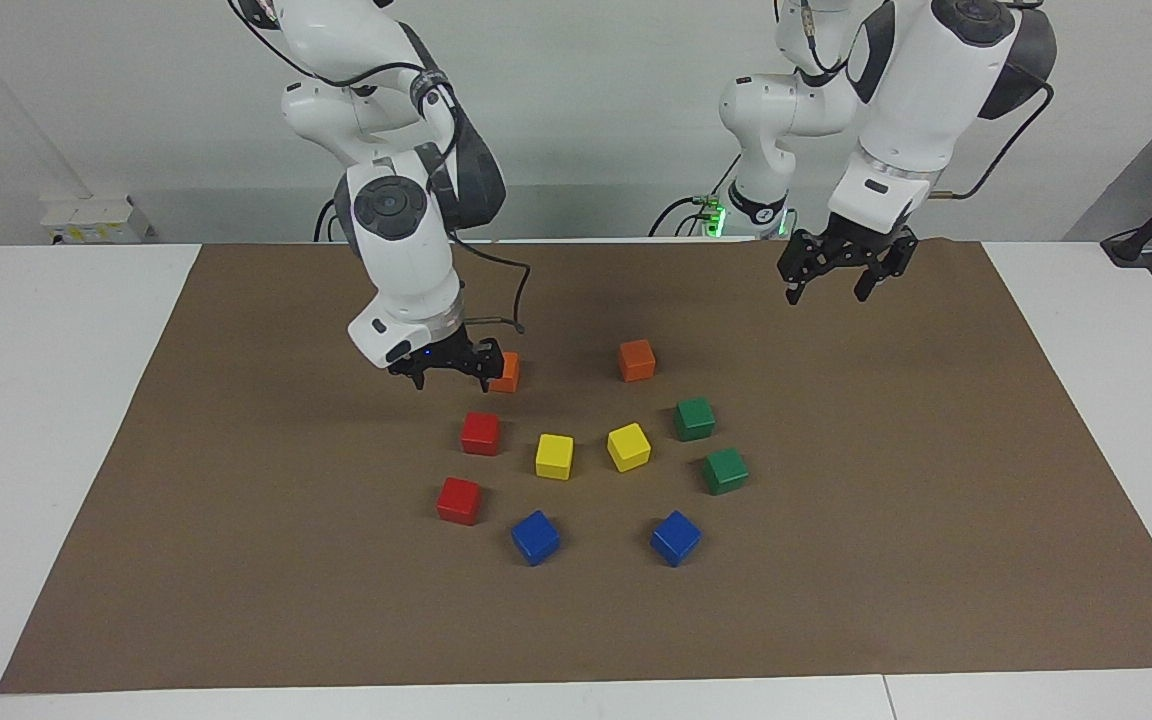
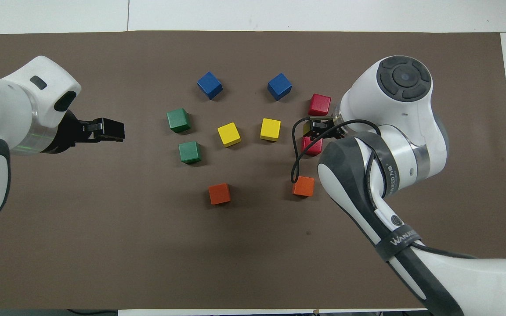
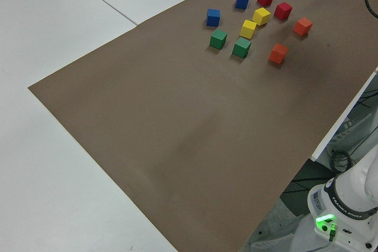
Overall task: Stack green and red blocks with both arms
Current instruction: 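Reach the right gripper to the red block while the left gripper reaches green, then grasp the red block with the right gripper while the left gripper grasps green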
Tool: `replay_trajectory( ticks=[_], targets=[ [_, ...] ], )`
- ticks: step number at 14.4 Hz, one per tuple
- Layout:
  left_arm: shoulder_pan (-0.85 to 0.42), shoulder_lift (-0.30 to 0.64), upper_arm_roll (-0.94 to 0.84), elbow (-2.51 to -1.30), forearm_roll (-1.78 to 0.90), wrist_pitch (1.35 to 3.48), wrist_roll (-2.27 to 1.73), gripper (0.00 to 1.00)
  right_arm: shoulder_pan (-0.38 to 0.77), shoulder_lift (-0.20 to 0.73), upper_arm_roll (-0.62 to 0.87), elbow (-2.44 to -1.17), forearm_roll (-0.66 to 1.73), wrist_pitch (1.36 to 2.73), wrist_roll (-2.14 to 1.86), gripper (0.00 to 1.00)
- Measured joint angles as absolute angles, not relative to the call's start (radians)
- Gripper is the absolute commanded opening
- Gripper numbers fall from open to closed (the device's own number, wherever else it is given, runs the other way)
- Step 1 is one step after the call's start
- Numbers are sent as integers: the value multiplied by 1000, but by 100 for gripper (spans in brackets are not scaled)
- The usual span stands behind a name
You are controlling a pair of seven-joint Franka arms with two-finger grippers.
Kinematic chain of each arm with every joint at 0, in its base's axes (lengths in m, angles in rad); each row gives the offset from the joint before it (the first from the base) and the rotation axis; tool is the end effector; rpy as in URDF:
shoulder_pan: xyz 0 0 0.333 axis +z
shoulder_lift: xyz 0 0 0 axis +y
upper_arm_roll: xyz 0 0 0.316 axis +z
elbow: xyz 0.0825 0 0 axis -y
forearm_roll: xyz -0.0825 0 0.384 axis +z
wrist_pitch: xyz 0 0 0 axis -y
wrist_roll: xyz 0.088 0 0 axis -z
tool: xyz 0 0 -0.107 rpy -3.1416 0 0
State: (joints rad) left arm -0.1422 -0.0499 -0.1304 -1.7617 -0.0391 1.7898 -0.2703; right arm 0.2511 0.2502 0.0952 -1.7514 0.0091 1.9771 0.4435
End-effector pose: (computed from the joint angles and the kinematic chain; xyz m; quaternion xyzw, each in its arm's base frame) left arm 0.5328 -0.1540 0.5804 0.9991 0.0023 0.0331 0.0258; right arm 0.5907 0.2095 0.4249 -0.9985 0.0517 0.0169 0.0102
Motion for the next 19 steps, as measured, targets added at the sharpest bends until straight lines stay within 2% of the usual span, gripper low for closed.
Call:
replay_trajectory(
  ticks=[9, 19],
  targets=[
    [-238, 119, -131, -1761, -44, 1955, -385, 100, 276, 341, 95, -1751, -34, 2103, 545, 95],
    [-283, 217, -130, -1761, -44, 2087, -454, 100, 277, 396, 93, -1751, -34, 2189, 563, 97]
  ],
)
